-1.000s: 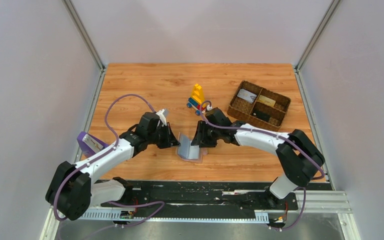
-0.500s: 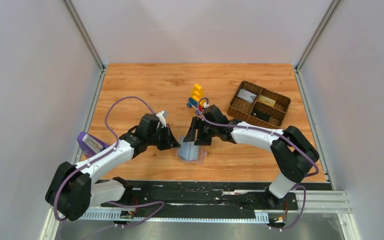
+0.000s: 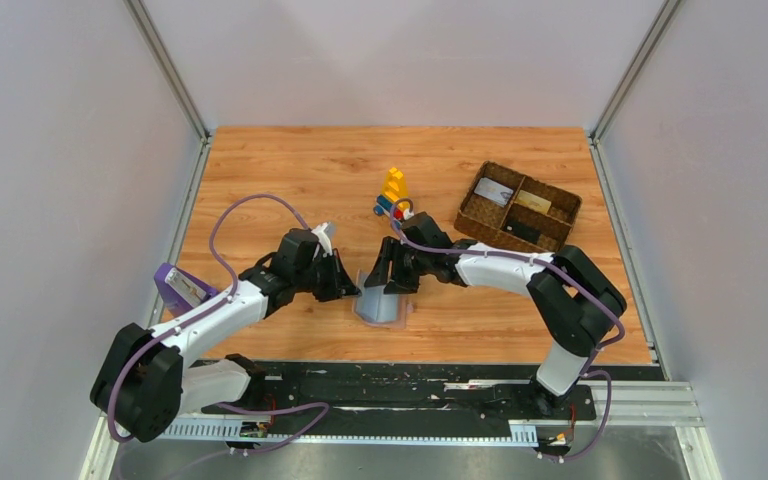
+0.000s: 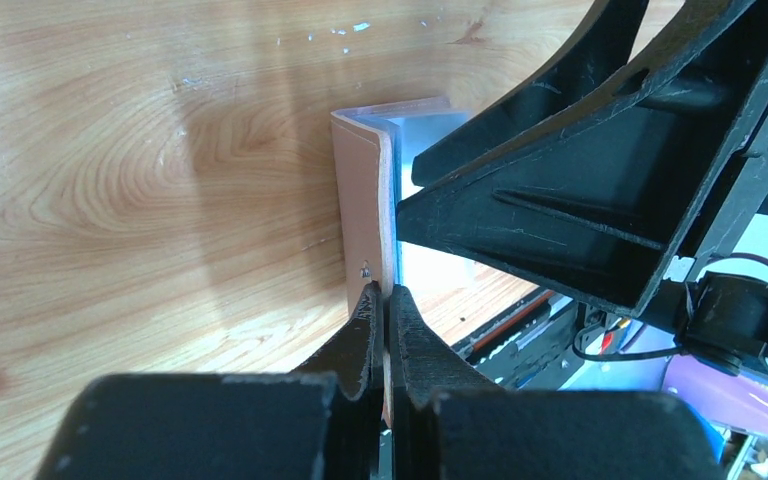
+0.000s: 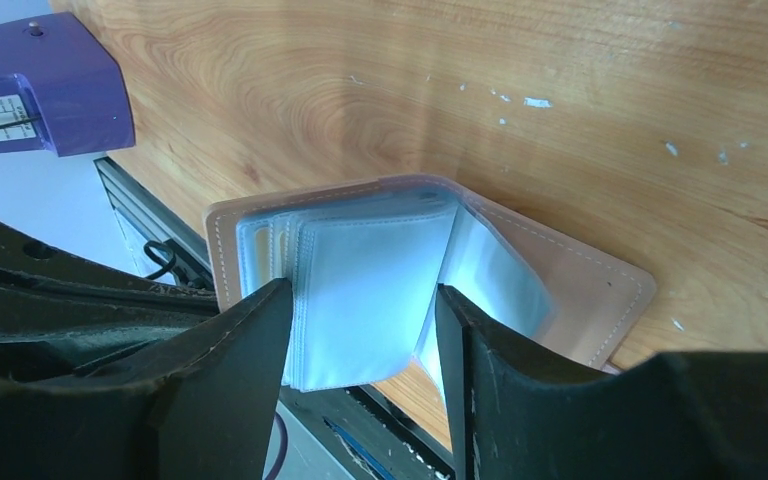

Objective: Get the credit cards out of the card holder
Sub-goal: Remove the credit card from the card holder.

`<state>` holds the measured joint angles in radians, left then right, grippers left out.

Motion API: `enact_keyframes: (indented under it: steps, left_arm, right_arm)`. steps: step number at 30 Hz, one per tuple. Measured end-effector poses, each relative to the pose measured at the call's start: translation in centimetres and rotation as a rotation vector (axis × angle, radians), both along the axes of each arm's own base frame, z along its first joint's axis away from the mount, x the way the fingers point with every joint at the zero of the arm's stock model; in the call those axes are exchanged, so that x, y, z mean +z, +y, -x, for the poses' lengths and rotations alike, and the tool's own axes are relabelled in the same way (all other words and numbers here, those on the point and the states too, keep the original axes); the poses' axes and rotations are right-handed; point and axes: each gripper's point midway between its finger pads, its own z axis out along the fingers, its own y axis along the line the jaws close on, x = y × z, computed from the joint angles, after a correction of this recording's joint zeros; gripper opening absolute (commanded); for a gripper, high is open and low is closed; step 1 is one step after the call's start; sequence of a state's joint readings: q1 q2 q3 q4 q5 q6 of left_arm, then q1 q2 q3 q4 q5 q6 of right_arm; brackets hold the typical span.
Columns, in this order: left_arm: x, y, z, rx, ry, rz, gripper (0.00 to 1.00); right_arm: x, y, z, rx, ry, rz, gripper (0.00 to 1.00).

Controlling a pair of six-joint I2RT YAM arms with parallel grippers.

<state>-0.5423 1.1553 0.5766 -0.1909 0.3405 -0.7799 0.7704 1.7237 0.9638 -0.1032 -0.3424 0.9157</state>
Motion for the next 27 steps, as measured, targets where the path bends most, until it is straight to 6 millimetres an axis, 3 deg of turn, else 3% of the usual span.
enact_keyframes:
  steps: [7,27]
  left_arm:
    - [-0.2,0.2,0.1,0.004,0.005,-0.01,0.0]
    - [-0.5,0.5,0.0,0.017,0.005,-0.032,0.0]
  right_arm:
    - [-1.0,-0.9,0.3,-0.016,0.003,0.035,0.56]
    - [-1.6,-4.0,0.5,-0.043,-0.061,0.159,0.5]
